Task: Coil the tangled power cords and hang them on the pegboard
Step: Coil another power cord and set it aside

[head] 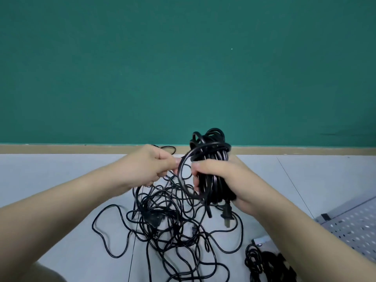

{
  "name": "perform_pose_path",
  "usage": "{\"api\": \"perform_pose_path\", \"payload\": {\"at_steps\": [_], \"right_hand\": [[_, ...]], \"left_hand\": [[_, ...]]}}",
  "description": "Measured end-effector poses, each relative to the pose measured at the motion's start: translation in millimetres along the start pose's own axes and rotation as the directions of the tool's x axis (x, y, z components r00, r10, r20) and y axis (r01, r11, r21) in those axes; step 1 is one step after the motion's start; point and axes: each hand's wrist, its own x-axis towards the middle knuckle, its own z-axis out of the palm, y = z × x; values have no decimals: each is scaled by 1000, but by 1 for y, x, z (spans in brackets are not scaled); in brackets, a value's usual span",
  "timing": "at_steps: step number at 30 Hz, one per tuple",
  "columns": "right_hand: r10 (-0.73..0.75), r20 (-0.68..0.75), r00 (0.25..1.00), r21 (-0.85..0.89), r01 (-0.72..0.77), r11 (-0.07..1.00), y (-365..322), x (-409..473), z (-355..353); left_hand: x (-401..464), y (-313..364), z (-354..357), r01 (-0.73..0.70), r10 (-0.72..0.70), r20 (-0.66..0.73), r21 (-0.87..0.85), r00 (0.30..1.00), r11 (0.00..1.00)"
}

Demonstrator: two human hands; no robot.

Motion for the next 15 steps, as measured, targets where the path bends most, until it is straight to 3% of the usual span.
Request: {"api": "perform_pose_path", "payload": {"at_steps": [2, 4, 5, 9, 15], "right_hand": [[34, -55, 998, 7, -34, 999, 3, 3, -1], [63, -128, 990, -5, -64, 998, 4, 6, -2], [79, -157, 984, -2, -80, 997, 4, 7, -3], [61, -226, 972, -43, -73, 996, 2, 12, -5], [-16, -208, 978, -114, -8, 993, 7, 16, 2]], "left_hand": [[-4, 0, 12, -114, 145, -77, 308, 986, 945], [-8, 2, 20, -134, 189, -78, 453, 979, 881], [-10, 5, 21, -120, 171, -78, 441, 982, 889], [-16, 19, 9, 33, -26, -56, 128, 998, 991], [-22, 14, 4, -152, 154, 1, 178, 988, 972]]}}
